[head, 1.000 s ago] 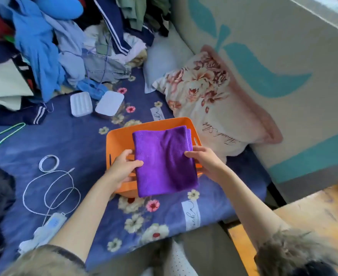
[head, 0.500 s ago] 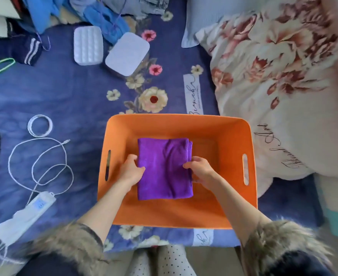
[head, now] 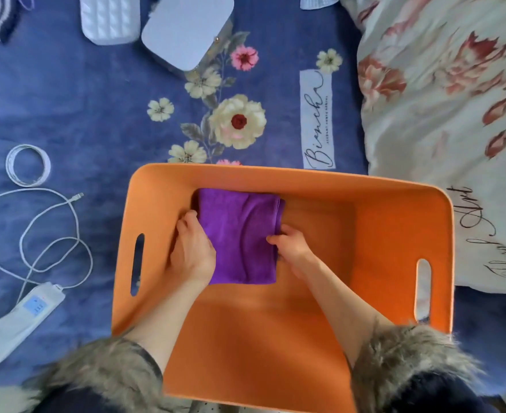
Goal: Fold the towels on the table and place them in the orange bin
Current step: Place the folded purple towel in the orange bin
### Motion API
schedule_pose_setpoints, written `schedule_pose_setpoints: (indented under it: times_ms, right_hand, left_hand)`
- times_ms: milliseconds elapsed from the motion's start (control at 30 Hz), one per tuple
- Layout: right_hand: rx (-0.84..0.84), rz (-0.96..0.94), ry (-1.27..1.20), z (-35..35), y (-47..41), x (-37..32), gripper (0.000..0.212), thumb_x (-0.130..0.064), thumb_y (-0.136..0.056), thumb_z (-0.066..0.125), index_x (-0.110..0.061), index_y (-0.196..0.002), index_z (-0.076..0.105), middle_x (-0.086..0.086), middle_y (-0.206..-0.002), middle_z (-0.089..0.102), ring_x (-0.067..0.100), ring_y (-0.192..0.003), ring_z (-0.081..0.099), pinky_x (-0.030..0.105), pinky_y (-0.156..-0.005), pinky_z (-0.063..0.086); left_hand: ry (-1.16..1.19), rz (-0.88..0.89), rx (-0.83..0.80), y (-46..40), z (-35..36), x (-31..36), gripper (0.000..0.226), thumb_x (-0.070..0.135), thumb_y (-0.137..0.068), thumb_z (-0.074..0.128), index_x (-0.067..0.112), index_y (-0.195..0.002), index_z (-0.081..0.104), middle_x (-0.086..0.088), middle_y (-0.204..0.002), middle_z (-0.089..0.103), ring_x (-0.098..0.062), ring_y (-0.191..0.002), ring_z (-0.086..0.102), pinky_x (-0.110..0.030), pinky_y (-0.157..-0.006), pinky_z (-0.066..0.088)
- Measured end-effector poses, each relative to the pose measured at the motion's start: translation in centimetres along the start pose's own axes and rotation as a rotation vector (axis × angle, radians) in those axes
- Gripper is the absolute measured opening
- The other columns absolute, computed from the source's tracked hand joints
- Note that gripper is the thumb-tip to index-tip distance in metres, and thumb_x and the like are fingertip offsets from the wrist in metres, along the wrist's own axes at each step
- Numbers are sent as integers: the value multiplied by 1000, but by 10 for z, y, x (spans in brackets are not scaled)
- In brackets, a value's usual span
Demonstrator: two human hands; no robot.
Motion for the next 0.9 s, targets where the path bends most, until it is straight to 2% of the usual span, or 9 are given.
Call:
schedule_pose_setpoints:
  times_ms: [133, 200, 267, 300, 367, 433, 533, 733, 900]
  right_hand:
    - [133, -150, 266, -3, 1, 4, 28, -5, -86, 57, -11, -113, 57, 10, -109, 63, 30, -104, 59, 36, -86, 46]
    - [309, -314, 556, -7, 12, 7, 49, -12, -84, 60, -11, -131, 46, 13, -125, 53, 33, -113, 51, 38, -94, 42]
    - [348, -586, 911, -9, 24, 11, 73, -21, -75, 72, -13, -140, 39, 15, -135, 46, 36, -121, 46, 47, -99, 42]
    - [319, -712, 1139, -6, 26, 16, 87, -29, -65, 80, -14, -141, 39, 15, -139, 45, 37, -126, 44, 52, -101, 40]
    - [228, -838, 1499, -1, 23, 23, 113, -48, -45, 87, -17, -143, 38, 12, -148, 38, 32, -135, 37, 58, -106, 31]
    - [105, -855, 1689, 2, 16, 22, 122, -57, -52, 81, -20, -149, 18, 10, -157, 10, 29, -144, 15, 56, -112, 11]
    - [-9, -777, 1779, 3, -2, 15, 117, -60, -72, 65, -25, -147, -17, 6, -152, -29, 25, -143, -21, 53, -111, -14]
    - [-3, -724, 1806, -1, -16, 13, 116, -69, -71, 59, -29, -145, -21, 5, -153, -30, 24, -141, -26, 55, -110, -15]
    - [-19, -697, 1605, -3, 9, 1, 97, -65, -81, 51, -31, -148, -10, 5, -158, -14, 23, -145, -15, 51, -113, -11]
  left_hand:
    - [-189, 217, 29, 7, 9, -4, 72, -4, -68, 69, 11, -133, 42, -18, -118, 45, -38, -101, 51, -44, -67, 50]
    - [-319, 379, 20, 10, 13, -6, 90, 7, -59, 82, 15, -138, 40, -22, -134, 42, -42, -117, 47, -45, -81, 50]
    - [-492, 465, -153, 13, 19, -10, 106, 31, -70, 78, 22, -150, 9, -18, -156, 3, -37, -143, 9, -44, -110, 26]
    - [-558, 479, -229, 12, 22, -13, 111, 40, -74, 73, 23, -149, -7, -14, -155, -16, -33, -144, -9, -42, -116, 11]
    - [-666, 469, -266, 7, 22, -15, 120, 47, -72, 72, 23, -145, -21, -13, -151, -30, -29, -141, -22, -41, -116, -4]
    - [-721, 478, -238, 2, 23, -15, 128, 49, -69, 74, 22, -141, -29, -14, -150, -31, -29, -141, -23, -42, -115, -8]
    - [-784, 475, -235, -6, 26, -16, 132, 54, -66, 74, 20, -133, -35, -16, -150, -31, -29, -141, -23, -41, -114, -12]
    - [-783, 492, -306, -18, 32, -13, 136, 54, -64, 75, 19, -137, -34, -17, -151, -29, -29, -142, -21, -41, -113, -12]
    - [-578, 513, -393, -4, 8, -11, 112, 47, -78, 68, 25, -146, -18, -11, -153, -27, -25, -143, -20, -38, -116, -5]
Point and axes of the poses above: each hand's wrist, its own y-axis away from the middle knuckle, its own z-axis out of the palm, x = y × z, the point moved 2 cm from there along -y, towards the middle knuckle
